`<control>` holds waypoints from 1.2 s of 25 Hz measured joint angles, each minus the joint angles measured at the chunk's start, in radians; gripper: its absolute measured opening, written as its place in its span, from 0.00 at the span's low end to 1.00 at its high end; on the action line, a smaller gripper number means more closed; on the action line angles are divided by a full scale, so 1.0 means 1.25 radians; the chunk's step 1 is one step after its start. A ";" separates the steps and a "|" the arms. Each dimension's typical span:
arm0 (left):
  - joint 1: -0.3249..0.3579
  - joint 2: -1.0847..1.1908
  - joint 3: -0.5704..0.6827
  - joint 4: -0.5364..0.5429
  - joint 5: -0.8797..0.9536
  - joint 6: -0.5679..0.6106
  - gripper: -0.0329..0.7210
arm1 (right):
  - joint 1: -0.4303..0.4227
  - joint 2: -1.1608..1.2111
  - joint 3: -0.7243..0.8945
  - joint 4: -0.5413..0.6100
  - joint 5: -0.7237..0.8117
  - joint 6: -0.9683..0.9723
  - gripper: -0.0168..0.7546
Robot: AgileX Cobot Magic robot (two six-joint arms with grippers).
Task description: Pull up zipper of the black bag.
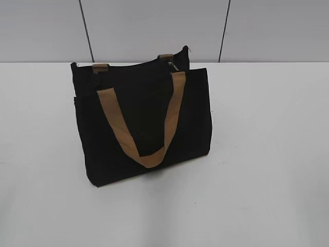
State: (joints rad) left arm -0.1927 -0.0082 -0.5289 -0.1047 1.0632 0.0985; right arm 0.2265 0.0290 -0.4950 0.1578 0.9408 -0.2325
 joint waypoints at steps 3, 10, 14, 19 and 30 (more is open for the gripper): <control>0.000 0.000 0.000 0.000 0.000 0.000 0.59 | 0.000 0.000 -0.005 -0.008 0.067 -0.001 0.60; 0.000 0.000 0.000 0.000 -0.001 -0.001 0.59 | 0.000 0.000 0.007 -0.012 0.119 -0.001 0.60; 0.000 -0.001 0.000 0.027 -0.001 -0.079 0.59 | 0.000 -0.020 0.007 -0.018 0.123 0.012 0.60; 0.000 -0.001 0.000 0.039 -0.001 -0.089 0.59 | 0.000 -0.028 0.007 -0.020 0.123 0.021 0.59; 0.000 -0.001 0.000 0.047 -0.001 -0.072 0.59 | 0.000 -0.028 0.007 0.021 0.123 0.022 0.59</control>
State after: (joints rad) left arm -0.1927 -0.0094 -0.5289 -0.0465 1.0614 0.0084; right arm 0.2265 -0.0067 -0.4857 0.1834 1.0951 -0.2047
